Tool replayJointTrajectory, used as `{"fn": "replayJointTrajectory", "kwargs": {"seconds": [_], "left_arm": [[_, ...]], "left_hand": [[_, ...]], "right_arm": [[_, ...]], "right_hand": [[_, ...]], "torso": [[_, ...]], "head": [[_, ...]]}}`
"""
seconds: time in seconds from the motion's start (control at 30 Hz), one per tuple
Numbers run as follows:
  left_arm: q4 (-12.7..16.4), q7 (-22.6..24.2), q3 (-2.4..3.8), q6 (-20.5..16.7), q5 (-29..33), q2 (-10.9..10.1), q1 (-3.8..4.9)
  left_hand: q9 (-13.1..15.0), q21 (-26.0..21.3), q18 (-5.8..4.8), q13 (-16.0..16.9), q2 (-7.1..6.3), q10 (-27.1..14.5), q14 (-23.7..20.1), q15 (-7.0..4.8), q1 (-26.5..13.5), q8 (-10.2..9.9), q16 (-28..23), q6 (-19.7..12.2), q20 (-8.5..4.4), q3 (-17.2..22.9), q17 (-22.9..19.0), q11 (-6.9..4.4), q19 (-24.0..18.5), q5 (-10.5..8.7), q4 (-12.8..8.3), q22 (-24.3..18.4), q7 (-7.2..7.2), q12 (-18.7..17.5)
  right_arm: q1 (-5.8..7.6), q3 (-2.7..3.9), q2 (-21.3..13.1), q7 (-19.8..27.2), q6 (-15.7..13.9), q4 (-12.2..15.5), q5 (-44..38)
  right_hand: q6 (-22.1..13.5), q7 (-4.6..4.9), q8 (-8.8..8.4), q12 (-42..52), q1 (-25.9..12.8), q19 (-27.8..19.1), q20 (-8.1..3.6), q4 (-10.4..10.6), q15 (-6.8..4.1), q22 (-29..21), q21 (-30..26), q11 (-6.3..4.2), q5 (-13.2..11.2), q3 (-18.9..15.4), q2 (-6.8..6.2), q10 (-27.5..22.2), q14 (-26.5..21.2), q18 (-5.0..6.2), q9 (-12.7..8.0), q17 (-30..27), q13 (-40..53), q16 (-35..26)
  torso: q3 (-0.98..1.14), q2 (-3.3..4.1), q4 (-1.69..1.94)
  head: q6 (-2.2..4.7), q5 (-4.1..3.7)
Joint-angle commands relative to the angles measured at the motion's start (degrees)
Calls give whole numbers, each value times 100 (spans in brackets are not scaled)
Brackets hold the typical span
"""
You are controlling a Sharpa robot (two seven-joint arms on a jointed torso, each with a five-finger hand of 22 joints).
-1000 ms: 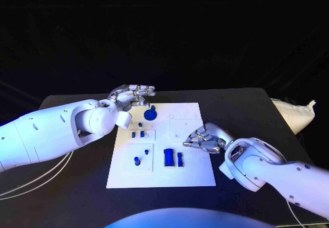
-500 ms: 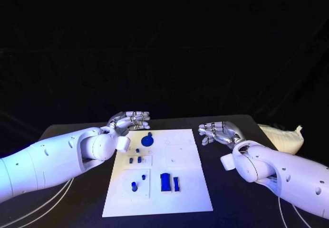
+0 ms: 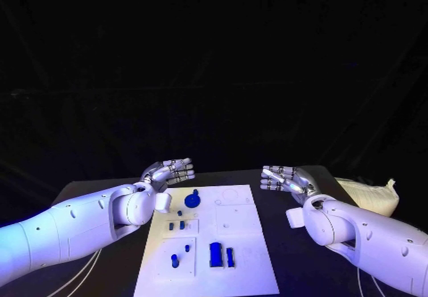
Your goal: Assemble the parts on the task board
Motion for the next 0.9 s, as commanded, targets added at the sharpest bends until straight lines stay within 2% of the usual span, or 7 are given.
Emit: {"fn": "replayJointTrajectory", "kwargs": {"seconds": [0.03,0.43,0.47,0.53,0.6,0.67,0.9], "left_arm": [[67,21,7,-100,-44,-2,0],[921,470,85,-1642,-486,-42,-91],[1065,546,98,-1903,-561,-49,-106],[1232,635,114,-2206,-648,-56,-124],[1378,711,127,-2468,-723,-63,-139],[1522,788,140,-2729,-798,-70,-154],[1724,894,159,-3094,-903,-79,-176]], "left_hand": [[-264,-543,-295,-252,580,-1786,-1648,-218,-2256,-203,-369,-1625,-406,-648,-266,-250,-1381,-323,-223,-740,-304,-589],[-264,-543,-482,-252,580,-3309,-3052,-687,-4176,-637,-688,-3012,-757,-1199,-837,-786,-2559,-323,-223,-1369,-970,-589],[-264,-543,-542,-252,580,-3438,-3174,-687,-4342,-637,-708,-3128,-786,-1245,-837,-786,-2661,-323,-223,-1424,-970,-589],[-264,-543,-542,-252,580,-3582,-3306,-687,-4522,-637,-738,-3260,-820,-1297,-837,-786,-2769,-323,-223,-1483,-970,-589],[-264,-543,-542,-252,580,-3749,-3459,-687,-4732,-637,-1167,-3413,-856,-1358,-837,-786,-2901,-323,-223,-1552,-970,-589],[-264,-543,-981,-252,580,-3920,-3616,-687,-4947,-637,-1167,-3567,-1287,-1419,-837,-786,-3031,-323,-223,-1623,-970,-589],[-264,-543,-981,-252,580,-4333,-3997,-687,-5467,-637,-1167,-3944,-1287,-1571,-837,-786,-3344,-323,-223,-1795,-970,-589]], "right_arm": [[33,-35,-18,30,-121,82,54],[511,-591,-254,682,-1571,1126,1091],[570,-660,-283,762,-1749,1254,1218],[634,-734,-314,849,-1942,1394,1356],[684,-792,-339,917,-2094,1503,1465],[725,-840,-359,973,-2219,1593,1554],[745,-863,-369,1000,-2278,1635,1596]], "right_hand": [[-1582,-313,-253,-274,-2416,-1791,-348,-242,-500,-275,-289,-231,-228,170,-356,-1841,-1914,-293,-277,-318,-206,-265],[-2884,-571,-253,-274,-4399,-3265,-633,-242,-500,-275,-910,-727,-716,170,-356,-3353,-3490,-514,-872,-578,-643,-265],[-3029,-981,-253,-274,-4618,-3428,-664,-242,-500,-275,-910,-727,-716,170,-356,-3521,-3664,-514,-872,-996,-643,-265],[-3156,-981,-253,-274,-4811,-3570,-1090,-242,-500,-275,-910,-727,-716,170,-356,-3668,-3817,-514,-872,-996,-643,-265],[-3296,-981,-253,-274,-5028,-3731,-1090,-242,-500,-275,-910,-727,-716,170,-356,-3837,-3988,-976,-872,-996,-643,-265],[-3445,-981,-253,-274,-5255,-3902,-1090,-242,-500,-275,-910,-727,-716,170,-356,-4011,-4170,-976,-872,-996,-643,-265],[-3811,-981,-253,-274,-5816,-4314,-1090,-242,-500,-275,-910,-727,-716,170,-356,-4436,-4612,-976,-872,-996,-643,-265]], "torso": [[-8,10,57],[-30,80,654],[-31,85,698],[-33,90,736],[-33,92,752],[-34,92,753],[-34,92,753]], "head": [[9,-32],[113,-297],[121,-316],[127,-333],[130,-340],[130,-341],[130,-341]]}}
